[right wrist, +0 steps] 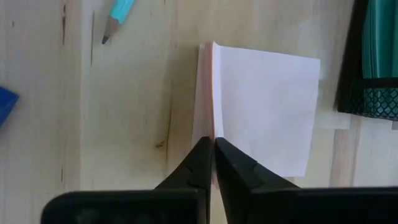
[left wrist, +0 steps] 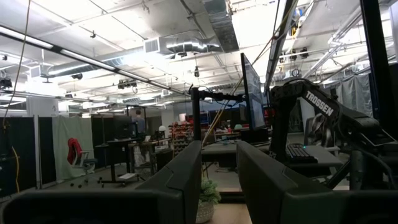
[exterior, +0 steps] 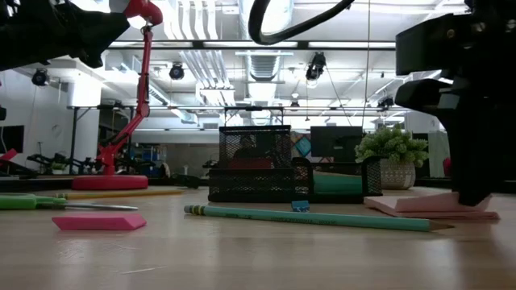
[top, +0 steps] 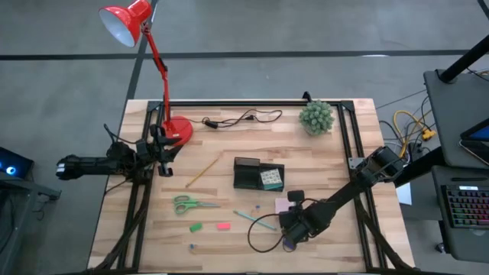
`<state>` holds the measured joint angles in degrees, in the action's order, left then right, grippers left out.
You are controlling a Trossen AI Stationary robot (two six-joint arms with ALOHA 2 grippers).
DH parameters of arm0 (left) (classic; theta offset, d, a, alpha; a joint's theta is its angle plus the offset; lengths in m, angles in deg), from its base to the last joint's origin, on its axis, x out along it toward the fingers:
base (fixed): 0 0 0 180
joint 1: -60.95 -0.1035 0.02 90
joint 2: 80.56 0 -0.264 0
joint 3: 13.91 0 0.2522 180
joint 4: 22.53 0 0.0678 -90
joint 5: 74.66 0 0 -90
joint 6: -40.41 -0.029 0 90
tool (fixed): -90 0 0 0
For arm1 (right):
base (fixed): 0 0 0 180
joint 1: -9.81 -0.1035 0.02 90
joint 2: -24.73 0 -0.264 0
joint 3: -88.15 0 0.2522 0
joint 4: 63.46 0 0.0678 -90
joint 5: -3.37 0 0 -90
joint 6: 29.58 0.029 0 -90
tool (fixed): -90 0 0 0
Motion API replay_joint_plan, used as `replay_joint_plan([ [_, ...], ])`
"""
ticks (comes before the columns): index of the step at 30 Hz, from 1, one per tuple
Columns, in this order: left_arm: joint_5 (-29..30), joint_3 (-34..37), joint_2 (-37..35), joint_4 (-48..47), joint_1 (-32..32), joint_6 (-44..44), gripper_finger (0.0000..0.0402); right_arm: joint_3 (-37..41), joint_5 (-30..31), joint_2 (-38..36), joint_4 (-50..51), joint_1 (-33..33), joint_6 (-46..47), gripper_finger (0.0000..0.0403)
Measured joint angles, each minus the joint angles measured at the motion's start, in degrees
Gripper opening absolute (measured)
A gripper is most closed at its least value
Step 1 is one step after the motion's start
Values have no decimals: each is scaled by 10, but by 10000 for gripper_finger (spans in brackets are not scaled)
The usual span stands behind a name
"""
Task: Pick and place office supplies into organizer
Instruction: Put the pink sticky notes into the black desk organizer
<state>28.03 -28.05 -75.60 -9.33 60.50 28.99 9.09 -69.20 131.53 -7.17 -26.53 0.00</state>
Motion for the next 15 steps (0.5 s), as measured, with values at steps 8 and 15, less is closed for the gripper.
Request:
replay_joint_plan([
  [8,0,0,0,0,0,0,89,-12,2,-1,0,0,2,9],
  [15,0,0,0,0,0,0,89,-44,6,-3,19,0,0,8],
])
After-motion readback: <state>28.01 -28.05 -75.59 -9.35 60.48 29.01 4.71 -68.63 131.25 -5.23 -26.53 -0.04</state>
